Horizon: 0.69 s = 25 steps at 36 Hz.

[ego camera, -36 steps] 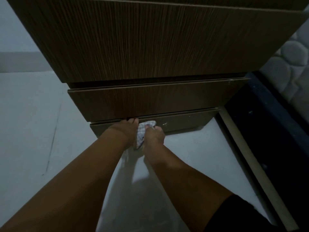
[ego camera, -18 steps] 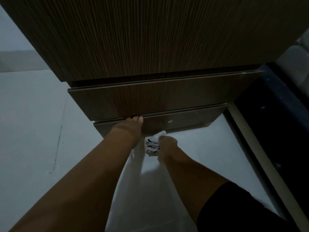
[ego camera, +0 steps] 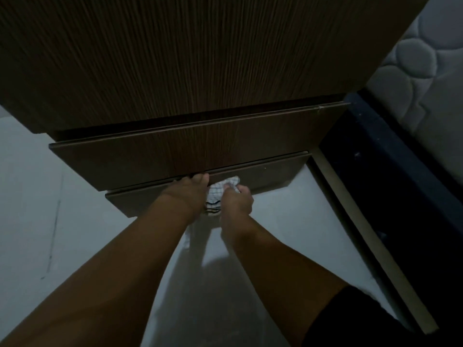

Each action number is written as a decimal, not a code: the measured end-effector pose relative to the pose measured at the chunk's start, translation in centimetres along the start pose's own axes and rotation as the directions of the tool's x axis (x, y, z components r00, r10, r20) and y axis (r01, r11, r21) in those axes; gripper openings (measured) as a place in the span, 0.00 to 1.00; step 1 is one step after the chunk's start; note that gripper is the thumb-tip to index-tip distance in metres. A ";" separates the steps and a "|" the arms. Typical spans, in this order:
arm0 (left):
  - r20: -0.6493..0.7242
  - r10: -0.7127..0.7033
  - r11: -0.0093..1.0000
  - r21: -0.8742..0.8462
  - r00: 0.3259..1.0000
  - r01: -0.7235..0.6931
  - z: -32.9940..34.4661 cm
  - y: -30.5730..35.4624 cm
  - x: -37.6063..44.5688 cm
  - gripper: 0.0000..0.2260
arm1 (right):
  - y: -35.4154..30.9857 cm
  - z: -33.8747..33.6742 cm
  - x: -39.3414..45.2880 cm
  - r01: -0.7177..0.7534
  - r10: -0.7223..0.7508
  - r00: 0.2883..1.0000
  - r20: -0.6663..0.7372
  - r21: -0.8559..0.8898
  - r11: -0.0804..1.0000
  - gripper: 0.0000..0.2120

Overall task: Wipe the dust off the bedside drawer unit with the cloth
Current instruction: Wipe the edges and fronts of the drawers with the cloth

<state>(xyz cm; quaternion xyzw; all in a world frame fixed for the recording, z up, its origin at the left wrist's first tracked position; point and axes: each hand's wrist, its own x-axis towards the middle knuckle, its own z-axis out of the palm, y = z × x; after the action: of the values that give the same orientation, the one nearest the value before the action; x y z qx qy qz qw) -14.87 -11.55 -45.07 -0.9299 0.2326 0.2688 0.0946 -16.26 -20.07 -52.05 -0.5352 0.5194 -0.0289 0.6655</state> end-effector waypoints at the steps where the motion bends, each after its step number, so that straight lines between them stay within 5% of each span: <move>1: -0.001 -0.008 1.000 -0.002 1.000 0.008 0.0 0.1 0.2 0.28 | 0.1 0.0 0.5 -0.017 0.017 1.000 0.005 -0.029 0.999 0.14; 8: -0.015 -0.044 0.999 0.005 0.999 0.044 0.4 0.5 0.5 0.27 | 1.0 -0.9 2.8 -0.088 0.112 0.991 0.072 -0.272 0.958 0.18; 12: 0.001 -0.058 0.998 0.024 0.998 0.058 0.4 0.7 0.4 0.28 | 1.2 -1.5 2.5 -0.109 0.093 0.994 -0.057 -0.558 0.823 0.26; 15: 0.021 -0.071 0.997 0.030 0.997 0.070 0.4 0.7 0.5 0.28 | 1.3 -2.2 2.5 -0.070 0.056 0.998 -0.042 -0.560 0.825 0.26; 17: 0.022 -0.082 0.996 0.035 0.996 0.081 0.4 0.8 0.5 0.28 | 1.7 -2.4 2.1 -0.004 0.016 1.000 0.024 -0.439 0.898 0.20; 19: 0.002 -0.091 0.995 0.035 0.996 0.090 0.3 1.1 0.5 0.28 | 1.8 -2.5 1.1 -0.054 0.053 0.998 -0.022 -0.057 0.997 0.16; 22: -0.067 -0.051 0.999 0.001 0.996 0.051 -0.1 2.0 0.7 0.26 | 1.2 -2.0 -0.2 0.062 -0.056 0.986 -0.154 0.033 0.998 0.11; 25: -0.113 0.034 0.999 0.007 0.993 -0.034 -0.3 3.1 1.1 0.26 | -0.4 -2.0 -0.7 0.125 -0.108 0.988 -0.114 0.152 0.980 0.11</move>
<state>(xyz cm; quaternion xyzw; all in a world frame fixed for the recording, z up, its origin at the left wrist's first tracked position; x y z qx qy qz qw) -15.40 -14.79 -45.61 -0.9393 0.2540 0.2165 0.0789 -17.77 -21.16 -51.07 -0.5076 0.5177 -0.1373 0.6749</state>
